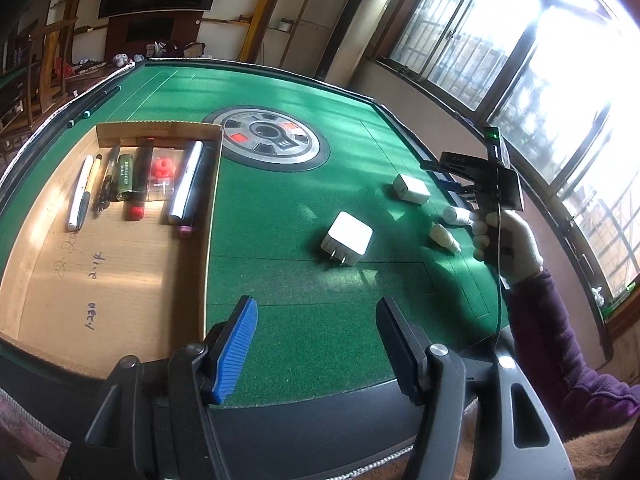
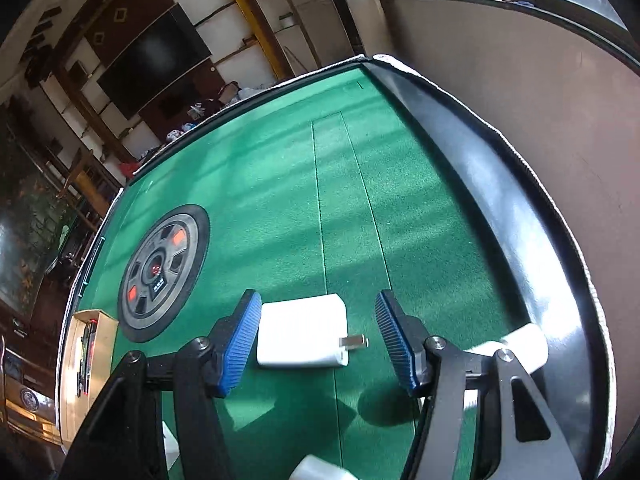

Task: Organize rigid objects
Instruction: 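Grasp the second white charger with the left tool while the right tool holds its charger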

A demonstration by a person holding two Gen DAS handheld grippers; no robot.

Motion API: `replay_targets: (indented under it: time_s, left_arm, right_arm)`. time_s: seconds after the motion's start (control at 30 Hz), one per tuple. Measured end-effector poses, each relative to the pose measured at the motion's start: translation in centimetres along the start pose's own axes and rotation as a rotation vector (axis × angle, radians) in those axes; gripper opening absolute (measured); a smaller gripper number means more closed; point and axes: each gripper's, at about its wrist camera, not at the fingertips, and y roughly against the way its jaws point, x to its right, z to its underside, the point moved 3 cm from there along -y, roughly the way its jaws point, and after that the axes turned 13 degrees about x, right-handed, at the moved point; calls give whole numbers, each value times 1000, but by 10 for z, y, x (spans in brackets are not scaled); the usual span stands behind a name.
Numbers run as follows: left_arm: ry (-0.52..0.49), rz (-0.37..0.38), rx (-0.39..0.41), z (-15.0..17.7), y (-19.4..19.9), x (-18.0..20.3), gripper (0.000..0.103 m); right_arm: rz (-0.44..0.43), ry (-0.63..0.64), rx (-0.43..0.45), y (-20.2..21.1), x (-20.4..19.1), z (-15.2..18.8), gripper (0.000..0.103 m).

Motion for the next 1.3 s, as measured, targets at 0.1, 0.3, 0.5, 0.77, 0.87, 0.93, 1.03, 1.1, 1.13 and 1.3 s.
replay_targets:
  time_s: [0.1, 0.3, 0.5, 0.77, 0.87, 0.93, 1.03, 1.1, 1.13, 1.3]
  left_arm:
    - [-14, -14, -14, -8, -16, 12, 65]
    - [-21, -18, -32, -29, -62, 36, 65]
    - [-24, -79, -55, -38, -99, 46, 65]
    - [-90, -136, -129, -30, -134, 40, 65]
    - [-200, -133, -148, -28, -149, 44, 66]
    - [-244, -89, -156, -26, -158, 48, 70]
    - [-258, -30, -191, -18, -173, 55, 73]
    - [-294, -29, -200, -9, -181, 62, 73]
    - [-337, -54, -174, -5, -183, 67, 73]
    - [-249, -10, -137, -8, -164, 61, 47]
  right_arm:
    - [13, 32, -36, -26, -4, 6, 59]
    - [-90, 151, -90, -37, -25, 20, 56]
    - [-294, 327, -214, -22, -88, 67, 57]
    - [-427, 102, -222, -19, -75, 69, 58]
    - [-403, 55, -169, -16, -66, 58, 58]
    - [-390, 51, -155, -15, -65, 55, 58]
    - [-368, 90, -130, -12, -70, 54, 58]
    - [-354, 110, -106, -11, -69, 53, 58]
    - [-346, 119, -94, -11, -68, 51, 59]
    - [-343, 151, -70, -10, -70, 53, 68]
